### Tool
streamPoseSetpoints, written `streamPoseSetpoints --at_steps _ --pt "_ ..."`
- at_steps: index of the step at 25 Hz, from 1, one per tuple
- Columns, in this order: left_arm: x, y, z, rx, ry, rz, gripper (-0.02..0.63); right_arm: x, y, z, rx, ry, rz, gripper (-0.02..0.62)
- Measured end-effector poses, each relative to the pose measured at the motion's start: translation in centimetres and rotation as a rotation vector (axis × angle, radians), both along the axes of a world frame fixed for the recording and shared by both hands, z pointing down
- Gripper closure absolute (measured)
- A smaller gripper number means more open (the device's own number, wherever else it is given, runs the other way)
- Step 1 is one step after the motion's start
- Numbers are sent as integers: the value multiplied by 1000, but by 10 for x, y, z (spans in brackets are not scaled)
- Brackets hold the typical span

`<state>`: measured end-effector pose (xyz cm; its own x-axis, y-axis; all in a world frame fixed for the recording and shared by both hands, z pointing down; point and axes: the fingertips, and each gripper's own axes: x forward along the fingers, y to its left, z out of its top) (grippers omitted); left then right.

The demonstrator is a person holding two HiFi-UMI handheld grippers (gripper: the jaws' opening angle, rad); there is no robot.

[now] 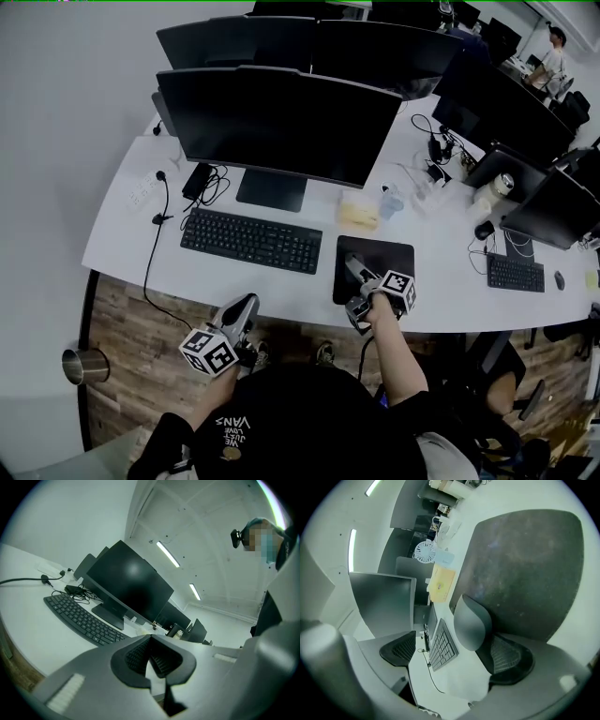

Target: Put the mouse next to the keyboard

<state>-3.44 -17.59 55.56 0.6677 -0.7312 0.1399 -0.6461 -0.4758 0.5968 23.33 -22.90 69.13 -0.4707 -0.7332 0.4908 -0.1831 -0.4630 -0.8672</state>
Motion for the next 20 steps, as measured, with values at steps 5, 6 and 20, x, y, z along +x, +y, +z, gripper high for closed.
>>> streamPoseSetpoints --at_steps 5,6,20 --pt "2 -2 4 -6 14 21 604 -1 13 -1 -22 30 -64 95" --pt "2 -3 5 -8 16 26 604 0 15 -1 -21 41 -66 94" --pt "8 -20 2 1 24 95 604 -16 27 -52 193 183 -62 106"
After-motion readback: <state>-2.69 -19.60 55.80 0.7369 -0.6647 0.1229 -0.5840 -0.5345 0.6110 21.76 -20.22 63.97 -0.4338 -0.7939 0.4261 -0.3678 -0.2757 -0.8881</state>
